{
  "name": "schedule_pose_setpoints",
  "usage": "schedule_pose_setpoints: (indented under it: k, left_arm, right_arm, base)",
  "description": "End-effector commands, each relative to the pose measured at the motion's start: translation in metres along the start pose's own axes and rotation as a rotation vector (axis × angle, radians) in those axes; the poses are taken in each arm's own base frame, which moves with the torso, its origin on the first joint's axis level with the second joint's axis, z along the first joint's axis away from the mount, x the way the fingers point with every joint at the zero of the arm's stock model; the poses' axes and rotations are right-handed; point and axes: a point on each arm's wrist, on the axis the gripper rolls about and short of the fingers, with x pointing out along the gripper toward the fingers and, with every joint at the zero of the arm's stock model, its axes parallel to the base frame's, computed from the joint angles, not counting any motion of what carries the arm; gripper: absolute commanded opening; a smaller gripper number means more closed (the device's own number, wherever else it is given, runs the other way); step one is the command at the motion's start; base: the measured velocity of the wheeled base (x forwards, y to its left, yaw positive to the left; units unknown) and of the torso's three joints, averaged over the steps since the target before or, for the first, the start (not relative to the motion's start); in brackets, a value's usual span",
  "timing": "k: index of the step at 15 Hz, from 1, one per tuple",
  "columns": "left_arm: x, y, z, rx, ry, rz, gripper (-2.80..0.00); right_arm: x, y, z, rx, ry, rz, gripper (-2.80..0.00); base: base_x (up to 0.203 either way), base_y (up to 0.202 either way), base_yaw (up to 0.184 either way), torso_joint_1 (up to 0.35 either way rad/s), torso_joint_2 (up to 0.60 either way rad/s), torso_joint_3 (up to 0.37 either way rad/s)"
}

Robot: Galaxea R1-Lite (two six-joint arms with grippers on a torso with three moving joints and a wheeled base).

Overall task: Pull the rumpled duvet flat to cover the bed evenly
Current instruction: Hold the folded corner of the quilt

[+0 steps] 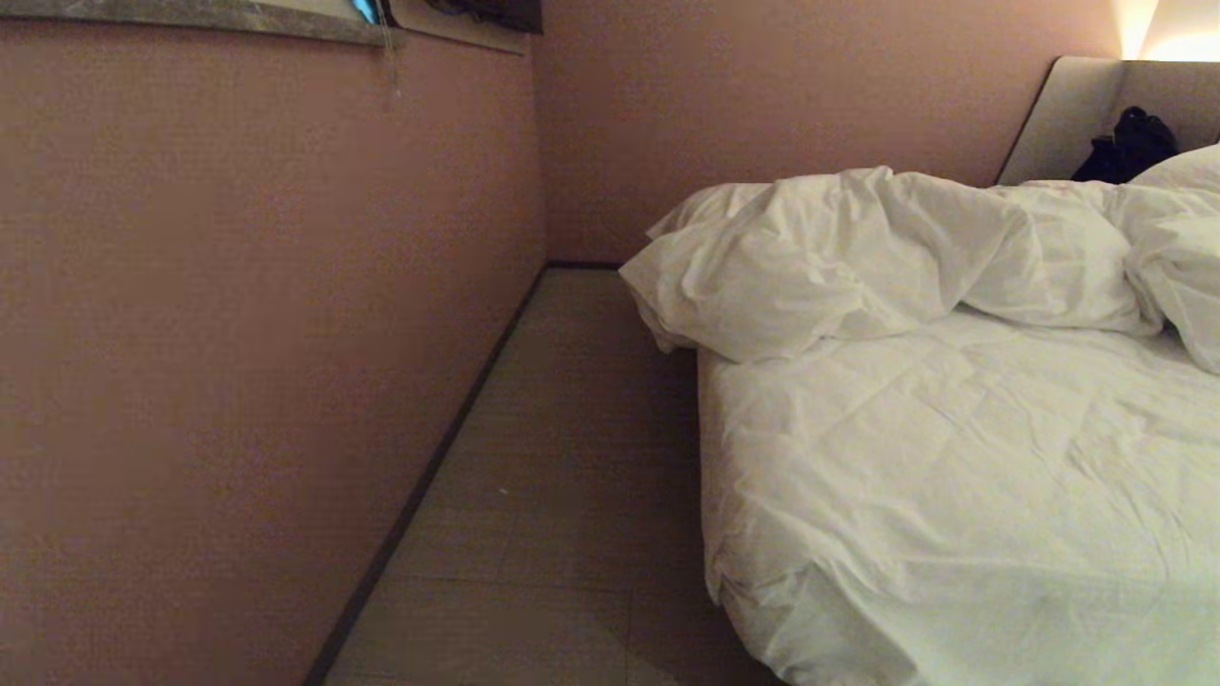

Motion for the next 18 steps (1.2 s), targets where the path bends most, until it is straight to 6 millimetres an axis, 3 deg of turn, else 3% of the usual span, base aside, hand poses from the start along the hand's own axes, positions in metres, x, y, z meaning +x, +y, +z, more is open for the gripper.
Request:
schedule_pose_setpoints:
  k: [1, 14, 18]
  left_arm:
    - [0.0000, 0.0000, -0.0001, 0.001, 0.001, 0.001, -2.80]
    - [0.0000, 0.0001, 0.0001, -0.001, -0.001, 0.005, -2.80]
    - [0.0000, 0.0001, 0.0001, 0.003, -0.001, 0.004, -2.80]
  right_arm:
    - [0.0000, 0.0000, 0.0000, -0.001, -0.001, 0.000, -2.80]
    - [0.0000, 0.0000, 0.0000, 0.000, -0.001, 0.000, -2.80]
    - [0.0000, 0.0000, 0.0000, 0.000, -0.001, 0.000, -2.80]
  base:
    - [0.164, 0.000, -0.002, 0.008, 0.00, 0.002]
    - [0.005, 0.000, 0.000, 0.001, 0.00, 0.000]
    - [0.001, -0.134, 0.000, 0.003, 0.00, 0.001]
